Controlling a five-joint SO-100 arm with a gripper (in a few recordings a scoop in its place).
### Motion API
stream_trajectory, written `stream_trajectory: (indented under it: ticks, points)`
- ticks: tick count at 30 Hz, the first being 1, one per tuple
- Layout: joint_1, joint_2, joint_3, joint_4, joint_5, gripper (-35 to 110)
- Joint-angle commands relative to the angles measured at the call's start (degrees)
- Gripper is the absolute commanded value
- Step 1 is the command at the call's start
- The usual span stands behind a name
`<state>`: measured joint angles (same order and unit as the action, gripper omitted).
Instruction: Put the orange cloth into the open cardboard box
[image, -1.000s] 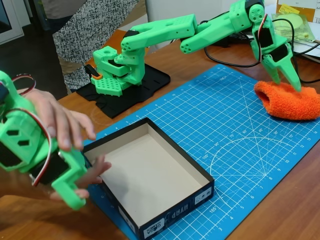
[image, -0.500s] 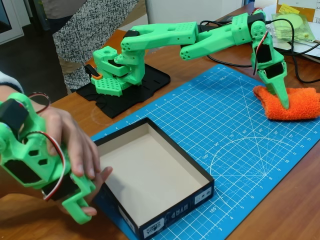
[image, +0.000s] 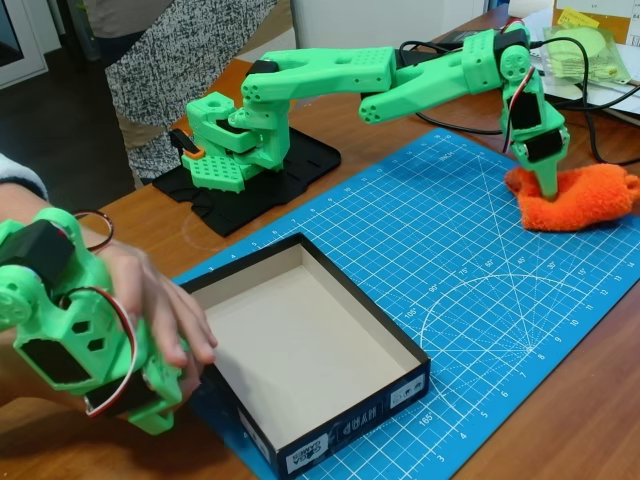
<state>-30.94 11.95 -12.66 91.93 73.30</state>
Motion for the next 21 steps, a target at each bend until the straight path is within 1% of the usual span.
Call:
stream_trajectory:
  ticks: [1, 4, 6, 7, 9, 10, 18, 21]
  points:
    - [-0.6, 1.8, -1.2, 2.8, 0.9, 0]
    - [1.4, 7.0, -1.1, 2.9, -1.7, 0]
    - [3.3, 12.1, -1.1, 3.0, -5.3, 0]
    - [4.2, 15.1, -0.5, 3.0, -9.1, 0]
    - [6.6, 22.8, 2.9, 3.1, -20.8, 0]
    - [8.0, 26.5, 4.7, 3.1, -24.9, 0]
    - [19.2, 62.0, 36.4, 3.0, -40.4, -1]
    - [25.8, 71.2, 47.3, 3.0, -42.5, -1]
